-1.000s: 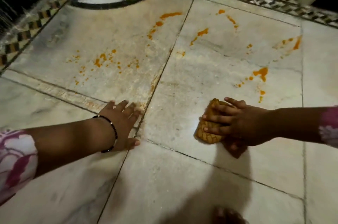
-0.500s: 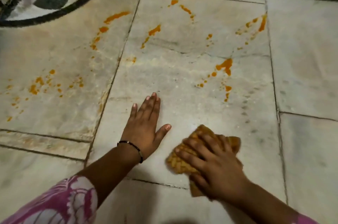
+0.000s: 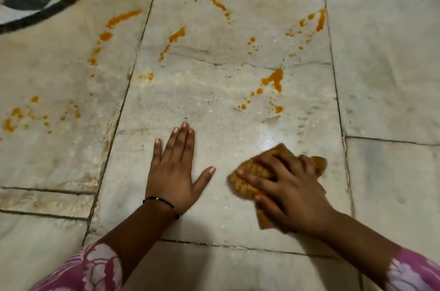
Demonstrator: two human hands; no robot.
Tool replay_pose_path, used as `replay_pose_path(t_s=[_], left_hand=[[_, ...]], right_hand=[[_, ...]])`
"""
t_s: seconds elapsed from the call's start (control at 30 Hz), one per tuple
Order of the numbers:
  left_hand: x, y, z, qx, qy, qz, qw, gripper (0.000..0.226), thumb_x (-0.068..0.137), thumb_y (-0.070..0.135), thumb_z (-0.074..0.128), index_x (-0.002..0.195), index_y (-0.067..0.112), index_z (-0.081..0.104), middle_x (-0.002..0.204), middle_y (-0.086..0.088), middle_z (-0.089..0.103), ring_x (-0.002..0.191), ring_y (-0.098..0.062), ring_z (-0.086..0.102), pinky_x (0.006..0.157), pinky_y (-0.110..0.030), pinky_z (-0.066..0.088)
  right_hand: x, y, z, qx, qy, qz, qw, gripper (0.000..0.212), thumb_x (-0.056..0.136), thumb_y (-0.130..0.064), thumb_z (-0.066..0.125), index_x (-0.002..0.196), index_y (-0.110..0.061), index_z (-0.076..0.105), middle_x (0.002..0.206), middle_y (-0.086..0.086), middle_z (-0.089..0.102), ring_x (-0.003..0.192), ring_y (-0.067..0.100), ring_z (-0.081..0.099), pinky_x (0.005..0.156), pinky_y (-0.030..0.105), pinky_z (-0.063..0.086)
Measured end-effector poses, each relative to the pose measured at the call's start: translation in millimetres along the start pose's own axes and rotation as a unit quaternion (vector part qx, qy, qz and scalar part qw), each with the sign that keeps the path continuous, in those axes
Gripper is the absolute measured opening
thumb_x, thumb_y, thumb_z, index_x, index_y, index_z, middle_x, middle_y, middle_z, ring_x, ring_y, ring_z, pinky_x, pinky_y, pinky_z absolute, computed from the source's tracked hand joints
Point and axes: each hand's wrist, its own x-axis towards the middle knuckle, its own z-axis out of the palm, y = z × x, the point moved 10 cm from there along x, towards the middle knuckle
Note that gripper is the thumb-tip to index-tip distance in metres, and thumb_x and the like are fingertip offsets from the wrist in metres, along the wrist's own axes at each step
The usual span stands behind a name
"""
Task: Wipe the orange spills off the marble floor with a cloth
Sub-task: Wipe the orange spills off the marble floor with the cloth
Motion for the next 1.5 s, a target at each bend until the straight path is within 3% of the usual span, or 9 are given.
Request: replay_pose_path(t_s=[0.2, 0.33, 0.57, 0.73, 0.87, 1.03, 1.17, 1.33, 1.5], left_hand=[[-0.3, 1.2, -2.6, -0.005, 0.008, 0.000, 1.000, 0.083, 0.089, 0.065, 0.024, 0.151, 0.011, 0.010, 0.159, -0.004, 0.004, 0.146, -0.019, 0.003, 0.117, -0.044, -0.001], [-0.8, 1.4, -3.5, -0.004, 0.005, -0.003, 1.000, 0.083, 0.089, 0.065, 0.024, 0.151, 0.010, 0.012, 0.159, -0.005, 0.007, 0.146, -0.020, 0.005, 0.117, -0.043, -0.001], [-0.5, 0.7, -2.8, -0.007, 0.011, 0.000, 1.000, 0.084, 0.089, 0.066, 0.021, 0.151, 0.010, 0.013, 0.159, -0.006, 0.007, 0.146, -0.020, 0.005, 0.117, -0.045, 0.001], [-0.2, 1.7, -3.7, -0.005, 0.014, -0.001, 1.000, 0.084, 0.089, 0.065, 0.022, 0.151, 0.010, 0.012, 0.159, -0.006, 0.007, 0.146, -0.019, 0.003, 0.117, -0.045, 0.001], [-0.3, 2.5, -3.6, 0.000, 0.006, -0.002, 1.000, 0.084, 0.089, 0.065, 0.022, 0.151, 0.009, 0.012, 0.159, -0.007, 0.007, 0.146, -0.021, 0.005, 0.117, -0.047, 0.003], [0.6, 2.3, -2.8, 0.001, 0.007, 0.002, 1.000, 0.083, 0.089, 0.065, 0.021, 0.151, 0.010, 0.012, 0.159, -0.007, 0.007, 0.146, -0.021, 0.006, 0.117, -0.046, 0.002], [0.0, 1.2, -0.9, 0.005, 0.012, -0.001, 1.000, 0.083, 0.090, 0.064, 0.021, 0.151, 0.009, 0.012, 0.159, -0.008, 0.007, 0.146, -0.021, 0.006, 0.117, -0.047, 0.003], [-0.3, 2.0, 0.3, 0.015, 0.007, -0.003, 1.000, 0.083, 0.090, 0.063, 0.022, 0.150, 0.007, 0.012, 0.159, -0.010, 0.008, 0.146, -0.023, 0.007, 0.116, -0.049, 0.008], [-0.2, 2.6, -2.3, 0.022, 0.015, -0.002, 1.000, 0.083, 0.090, 0.062, 0.025, 0.150, 0.005, 0.016, 0.158, -0.011, 0.012, 0.146, -0.025, 0.012, 0.116, -0.051, 0.012]], right_hand=[[-2.1, 118.8, -24.3, -0.040, 0.051, 0.141, 0.988, 0.048, 0.087, -0.053, 0.037, 0.133, -0.044, 0.046, 0.129, 0.007, 0.049, 0.113, 0.036, 0.039, 0.082, 0.046, 0.031], [59.2, 124.9, -33.3, -0.052, 0.085, 0.231, 0.968, 0.048, 0.087, -0.054, 0.037, 0.134, -0.047, 0.044, 0.127, 0.003, 0.047, 0.108, 0.033, 0.038, 0.083, 0.045, 0.031], [22.8, 30.0, -11.0, -0.012, 0.046, 0.049, 0.998, 0.045, 0.085, -0.049, 0.044, 0.128, -0.043, 0.053, 0.126, 0.003, 0.053, 0.111, 0.030, 0.040, 0.080, 0.047, 0.033], [41.1, 102.5, -34.2, -0.055, 0.070, 0.116, 0.989, 0.046, 0.088, -0.051, 0.037, 0.130, -0.041, 0.053, 0.123, 0.007, 0.052, 0.103, 0.031, 0.038, 0.078, 0.043, 0.029], [115.0, 102.7, -33.5, -0.063, 0.071, 0.141, 0.986, 0.049, 0.086, -0.056, 0.034, 0.130, -0.043, 0.051, 0.126, 0.005, 0.049, 0.109, 0.035, 0.040, 0.081, 0.048, 0.033], [101.0, 19.3, -14.0, -0.029, 0.068, 0.040, 0.996, 0.044, 0.084, -0.050, 0.044, 0.125, -0.042, 0.057, 0.125, 0.001, 0.053, 0.108, 0.030, 0.042, 0.080, 0.043, 0.029], [54.9, 44.7, -19.2, -0.015, 0.056, 0.022, 0.998, 0.042, 0.085, -0.047, 0.044, 0.122, -0.036, 0.061, 0.124, 0.006, 0.055, 0.108, 0.033, 0.042, 0.079, 0.047, 0.034], [138.9, 92.3, -42.0, -0.076, 0.052, 0.046, 0.995, 0.049, 0.088, -0.055, 0.036, 0.129, -0.036, 0.056, 0.122, 0.009, 0.052, 0.106, 0.037, 0.042, 0.081, 0.047, 0.032], [206.1, 22.9, -27.8, -0.092, 0.020, -0.026, 0.995, 0.048, 0.084, -0.055, 0.039, 0.128, -0.042, 0.054, 0.126, 0.004, 0.050, 0.113, 0.034, 0.041, 0.084, 0.050, 0.033]])
